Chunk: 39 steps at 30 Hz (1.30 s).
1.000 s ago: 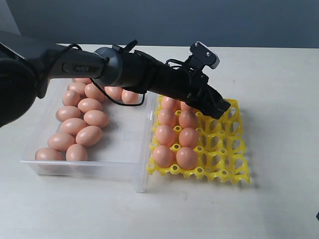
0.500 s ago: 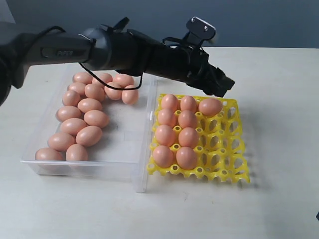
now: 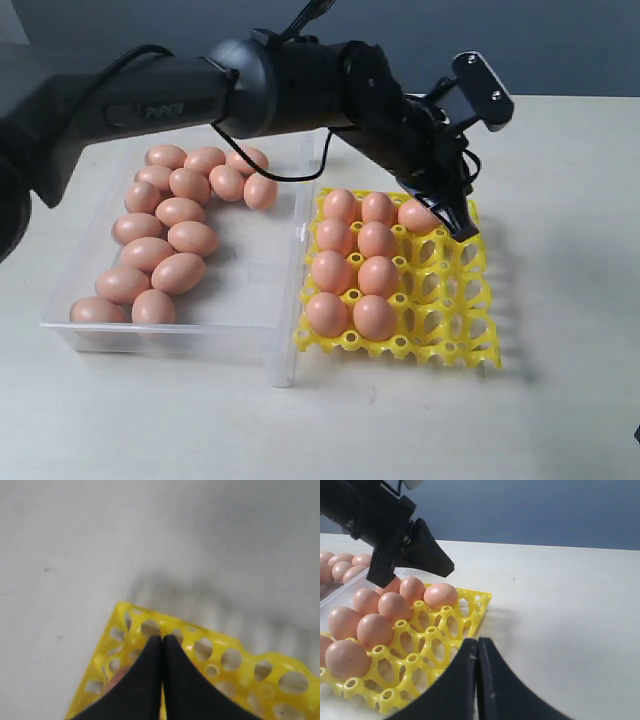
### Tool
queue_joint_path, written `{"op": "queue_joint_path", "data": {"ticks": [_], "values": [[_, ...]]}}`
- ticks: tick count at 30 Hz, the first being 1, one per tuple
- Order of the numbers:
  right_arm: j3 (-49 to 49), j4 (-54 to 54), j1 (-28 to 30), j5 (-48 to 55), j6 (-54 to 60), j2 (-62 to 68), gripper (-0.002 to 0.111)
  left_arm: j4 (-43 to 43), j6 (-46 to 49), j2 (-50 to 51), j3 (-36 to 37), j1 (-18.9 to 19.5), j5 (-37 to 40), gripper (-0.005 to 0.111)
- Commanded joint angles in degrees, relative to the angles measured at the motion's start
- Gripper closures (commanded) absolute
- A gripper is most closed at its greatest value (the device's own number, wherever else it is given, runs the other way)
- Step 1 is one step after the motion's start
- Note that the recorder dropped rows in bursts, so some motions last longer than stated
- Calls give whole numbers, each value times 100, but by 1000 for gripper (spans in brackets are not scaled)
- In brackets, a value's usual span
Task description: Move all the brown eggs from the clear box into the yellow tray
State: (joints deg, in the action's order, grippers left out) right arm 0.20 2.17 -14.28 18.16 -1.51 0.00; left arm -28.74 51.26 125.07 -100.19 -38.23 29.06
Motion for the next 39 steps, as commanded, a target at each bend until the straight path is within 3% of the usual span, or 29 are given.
{"op": "queue_joint_path", "data": {"ticks": [1,5,18,23,34,39], "values": [[-20,-14,-8,-68,1,0,107,349,-650,552,-835,-250,527,106],[-20,-14,-8,-68,1,0,107,2037,-2566,1137,-1840,-360,1376,106],[-20,-14,-8,-68,1,0,107,2785,-2604,1285,-1947,-360,1483,106],[-20,-14,-8,-68,1,0,107,3446,-3134,1138,-1947,-360,1542,106],[-20,-14,-8,-68,1,0,107,3500,-3169,1003,-1947,-345,1751,106],[-20,-14,-8,-68,1,0,107,3543,-3285,855,-1947,-120,2128,106]]}}
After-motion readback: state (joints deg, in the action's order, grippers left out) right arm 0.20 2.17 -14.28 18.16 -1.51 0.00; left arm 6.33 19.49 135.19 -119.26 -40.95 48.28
